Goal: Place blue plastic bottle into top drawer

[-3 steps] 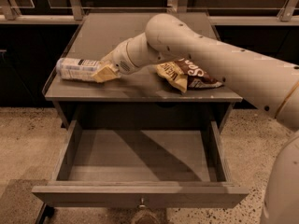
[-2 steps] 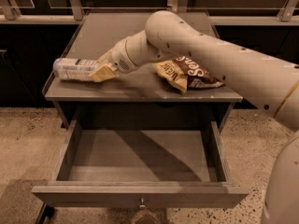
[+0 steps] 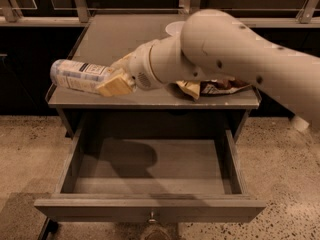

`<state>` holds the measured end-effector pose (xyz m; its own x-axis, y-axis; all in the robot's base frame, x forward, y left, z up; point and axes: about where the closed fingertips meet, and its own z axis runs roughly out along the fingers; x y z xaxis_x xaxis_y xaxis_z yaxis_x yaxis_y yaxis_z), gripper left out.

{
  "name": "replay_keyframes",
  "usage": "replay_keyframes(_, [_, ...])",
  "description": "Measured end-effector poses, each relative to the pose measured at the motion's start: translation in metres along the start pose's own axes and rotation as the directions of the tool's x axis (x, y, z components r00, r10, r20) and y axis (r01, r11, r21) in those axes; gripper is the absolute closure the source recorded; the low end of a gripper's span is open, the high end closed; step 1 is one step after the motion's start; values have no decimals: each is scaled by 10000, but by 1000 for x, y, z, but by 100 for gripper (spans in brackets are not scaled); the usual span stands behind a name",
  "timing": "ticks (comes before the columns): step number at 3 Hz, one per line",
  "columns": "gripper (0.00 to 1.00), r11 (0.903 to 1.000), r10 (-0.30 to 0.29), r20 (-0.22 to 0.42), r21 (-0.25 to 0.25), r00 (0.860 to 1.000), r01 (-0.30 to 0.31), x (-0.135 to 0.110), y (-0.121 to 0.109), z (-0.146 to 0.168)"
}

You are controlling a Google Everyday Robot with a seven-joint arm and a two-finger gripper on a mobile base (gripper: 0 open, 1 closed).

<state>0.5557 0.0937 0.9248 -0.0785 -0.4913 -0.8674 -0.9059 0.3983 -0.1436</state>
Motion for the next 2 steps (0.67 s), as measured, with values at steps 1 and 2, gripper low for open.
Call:
replay_keyframes(1, [100, 9963, -156, 573, 849, 9982, 107, -5, 53, -18])
replay_keyframes(2, [100, 9925, 230, 643, 1187, 9977, -305, 40, 91, -7])
